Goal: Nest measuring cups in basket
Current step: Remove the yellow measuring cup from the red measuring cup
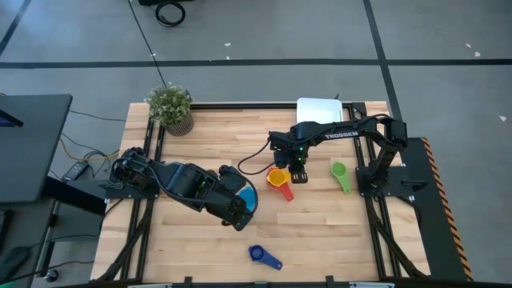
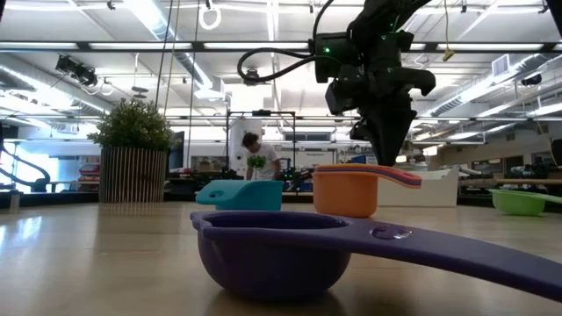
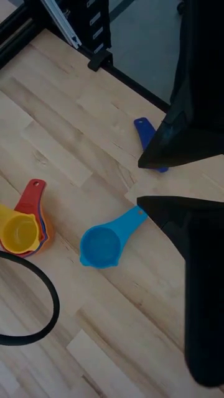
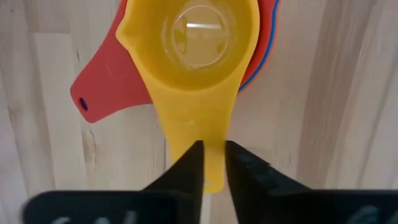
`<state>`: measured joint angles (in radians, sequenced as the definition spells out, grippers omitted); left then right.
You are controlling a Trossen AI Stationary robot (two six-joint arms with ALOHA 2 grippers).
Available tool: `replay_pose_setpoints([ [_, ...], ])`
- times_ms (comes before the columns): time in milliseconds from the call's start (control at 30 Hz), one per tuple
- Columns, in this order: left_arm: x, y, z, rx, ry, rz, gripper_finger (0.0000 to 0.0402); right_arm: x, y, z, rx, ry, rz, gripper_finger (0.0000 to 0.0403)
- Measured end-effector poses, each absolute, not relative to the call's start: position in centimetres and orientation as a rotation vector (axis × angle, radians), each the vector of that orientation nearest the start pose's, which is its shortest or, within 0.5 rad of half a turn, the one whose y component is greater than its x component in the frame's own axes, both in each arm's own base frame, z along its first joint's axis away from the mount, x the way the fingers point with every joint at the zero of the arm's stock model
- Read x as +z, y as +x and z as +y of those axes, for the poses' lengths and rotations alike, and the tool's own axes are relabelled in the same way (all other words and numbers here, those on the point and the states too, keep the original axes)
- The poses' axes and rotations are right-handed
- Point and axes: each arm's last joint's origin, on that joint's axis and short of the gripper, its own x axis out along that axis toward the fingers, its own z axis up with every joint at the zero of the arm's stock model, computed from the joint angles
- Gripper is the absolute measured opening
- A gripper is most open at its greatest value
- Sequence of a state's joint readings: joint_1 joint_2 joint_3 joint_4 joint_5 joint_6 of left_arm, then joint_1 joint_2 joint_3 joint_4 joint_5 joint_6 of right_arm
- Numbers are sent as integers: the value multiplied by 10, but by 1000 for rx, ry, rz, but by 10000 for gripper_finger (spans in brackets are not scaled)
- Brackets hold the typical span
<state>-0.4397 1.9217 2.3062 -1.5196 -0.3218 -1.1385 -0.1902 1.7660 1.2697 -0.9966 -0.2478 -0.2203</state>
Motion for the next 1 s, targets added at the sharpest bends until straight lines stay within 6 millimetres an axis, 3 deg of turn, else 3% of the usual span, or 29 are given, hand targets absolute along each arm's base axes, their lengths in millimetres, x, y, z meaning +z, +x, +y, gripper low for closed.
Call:
replay_pose_setpoints([
  [133,413,326,-143,484,-609,954,89,203,318,-55,205,144,1436,12],
  [233,413,326,-143,484,-609,954,89,203,318,-55,215,127,1431,8],
  [533,413,326,-143,484,-608,953,89,203,318,-57,166,62,1447,121],
  [700,413,326,-143,481,-603,955,89,203,317,-55,272,69,1434,176],
  [833,413,326,-143,479,-599,956,89,204,315,-49,419,147,1411,190],
  [1000,413,326,-143,481,-602,955,89,203,315,-48,296,88,1457,190],
])
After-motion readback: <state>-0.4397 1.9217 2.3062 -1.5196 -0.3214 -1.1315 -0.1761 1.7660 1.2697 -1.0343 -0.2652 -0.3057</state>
